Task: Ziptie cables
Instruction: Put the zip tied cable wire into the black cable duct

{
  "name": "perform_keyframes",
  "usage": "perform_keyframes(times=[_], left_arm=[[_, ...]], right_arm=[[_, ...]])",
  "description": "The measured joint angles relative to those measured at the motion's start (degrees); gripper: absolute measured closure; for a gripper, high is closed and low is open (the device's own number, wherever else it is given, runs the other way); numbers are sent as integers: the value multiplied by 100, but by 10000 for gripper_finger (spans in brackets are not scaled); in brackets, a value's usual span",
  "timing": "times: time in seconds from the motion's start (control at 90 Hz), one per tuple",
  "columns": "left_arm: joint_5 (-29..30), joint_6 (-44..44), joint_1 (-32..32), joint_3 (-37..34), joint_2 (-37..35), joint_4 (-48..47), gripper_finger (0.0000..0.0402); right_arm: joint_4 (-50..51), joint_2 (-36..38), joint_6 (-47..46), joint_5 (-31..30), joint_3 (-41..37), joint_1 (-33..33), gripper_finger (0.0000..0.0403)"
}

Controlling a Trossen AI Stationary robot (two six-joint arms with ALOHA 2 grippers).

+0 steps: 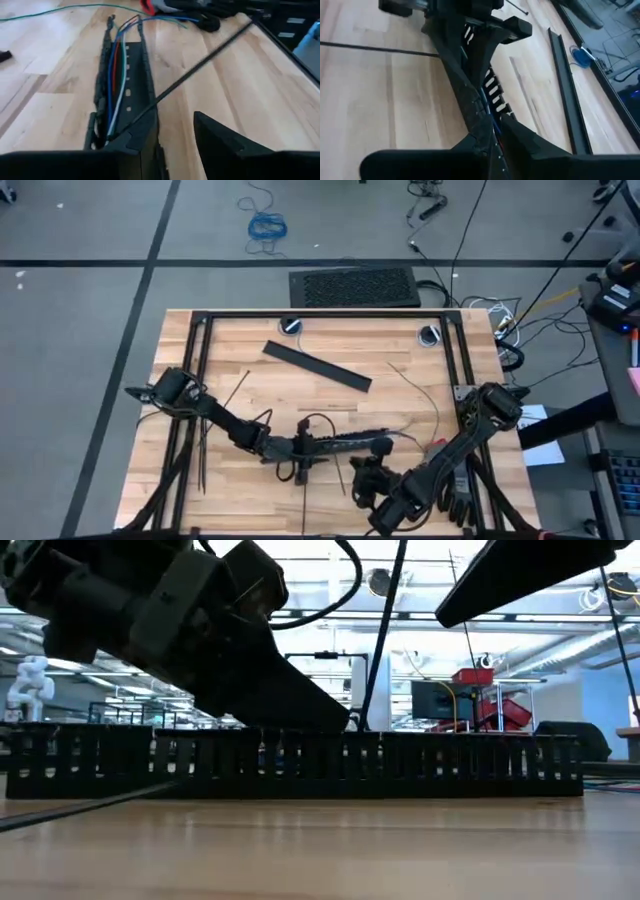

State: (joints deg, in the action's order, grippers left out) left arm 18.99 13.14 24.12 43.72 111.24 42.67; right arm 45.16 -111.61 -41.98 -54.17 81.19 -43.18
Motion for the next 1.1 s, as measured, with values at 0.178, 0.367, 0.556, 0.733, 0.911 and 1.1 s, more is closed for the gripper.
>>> perform_keyframes(times=[0.178, 0.367, 0.556, 0.733, 0.911, 1.1], left_arm=[[182, -6, 0, -2, 3, -67, 312], [398, -150, 0, -13, -43, -127, 317], [401, -234, 0, -14, -43, -114, 317], [402, -541, 144, 14, -32, 77, 317], [597, -900, 210, 185, -32, -124, 317], [778, -950, 207, 240, -37, -189, 317]], right_arm=[[-97, 0, 2, 1, 0, 9, 374], [-108, 0, 15, 0, 0, 9, 374], [-124, 0, 17, 0, 0, 9, 374], [-128, 0, 17, 2, 0, 9, 374], [-136, -2, 17, 7, 0, 9, 374], [-167, -2, 37, 26, 0, 9, 374]])
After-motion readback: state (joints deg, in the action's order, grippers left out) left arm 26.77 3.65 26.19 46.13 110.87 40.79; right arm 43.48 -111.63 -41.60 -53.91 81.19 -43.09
